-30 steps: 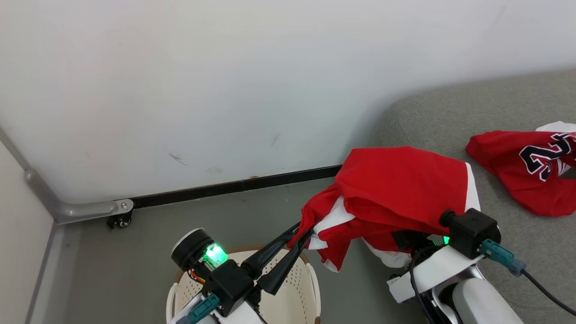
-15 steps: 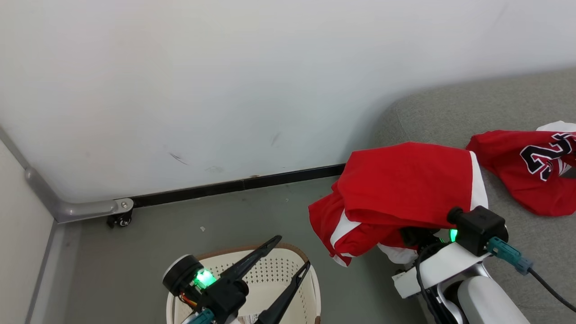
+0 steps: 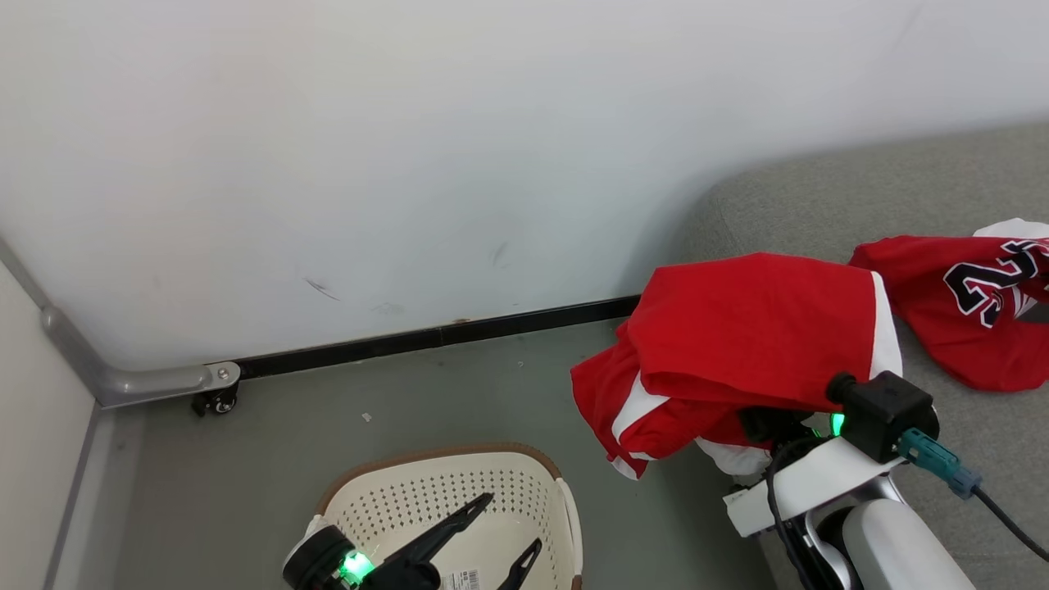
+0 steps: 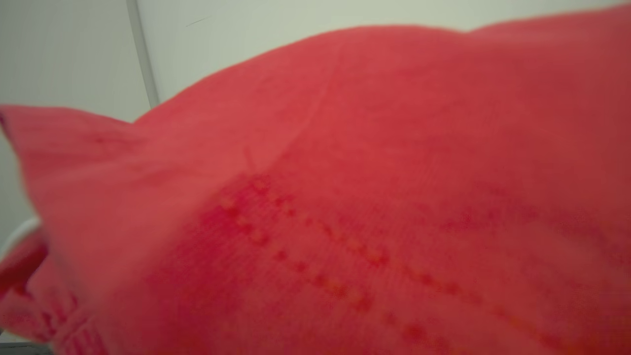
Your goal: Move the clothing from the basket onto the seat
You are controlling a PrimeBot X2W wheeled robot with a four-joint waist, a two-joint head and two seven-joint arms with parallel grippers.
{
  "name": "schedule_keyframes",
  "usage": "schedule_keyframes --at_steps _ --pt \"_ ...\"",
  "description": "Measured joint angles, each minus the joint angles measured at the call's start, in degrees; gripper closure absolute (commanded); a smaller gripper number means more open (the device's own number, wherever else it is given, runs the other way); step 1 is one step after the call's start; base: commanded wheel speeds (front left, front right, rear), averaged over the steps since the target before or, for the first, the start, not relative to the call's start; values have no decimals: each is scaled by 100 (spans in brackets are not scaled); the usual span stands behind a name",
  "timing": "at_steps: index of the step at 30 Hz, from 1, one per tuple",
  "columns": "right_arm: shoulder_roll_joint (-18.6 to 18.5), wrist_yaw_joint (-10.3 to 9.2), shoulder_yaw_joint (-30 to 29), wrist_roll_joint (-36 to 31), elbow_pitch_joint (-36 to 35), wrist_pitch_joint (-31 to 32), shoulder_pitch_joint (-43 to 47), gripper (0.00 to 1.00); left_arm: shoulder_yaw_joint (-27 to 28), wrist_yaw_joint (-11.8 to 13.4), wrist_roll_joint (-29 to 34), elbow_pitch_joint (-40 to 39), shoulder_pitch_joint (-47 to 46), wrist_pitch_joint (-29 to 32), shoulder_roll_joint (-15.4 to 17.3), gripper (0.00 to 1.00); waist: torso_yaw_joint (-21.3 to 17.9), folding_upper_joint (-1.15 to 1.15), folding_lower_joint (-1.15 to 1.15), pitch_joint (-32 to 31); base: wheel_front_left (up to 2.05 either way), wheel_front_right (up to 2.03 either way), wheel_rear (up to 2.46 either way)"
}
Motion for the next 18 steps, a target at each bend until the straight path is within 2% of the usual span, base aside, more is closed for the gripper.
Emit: schedule_keyframes --at_steps 11,18 --pt "2 0 -269 -134 -36 0 21 100 375 0 107 177 428 0 67 0 -58 0 0 17 0 0 0" --pt "3 0 -432 -190 -132 0 32 100 398 0 319 81 524 0 56 0 -69 0 0 47 0 0 0"
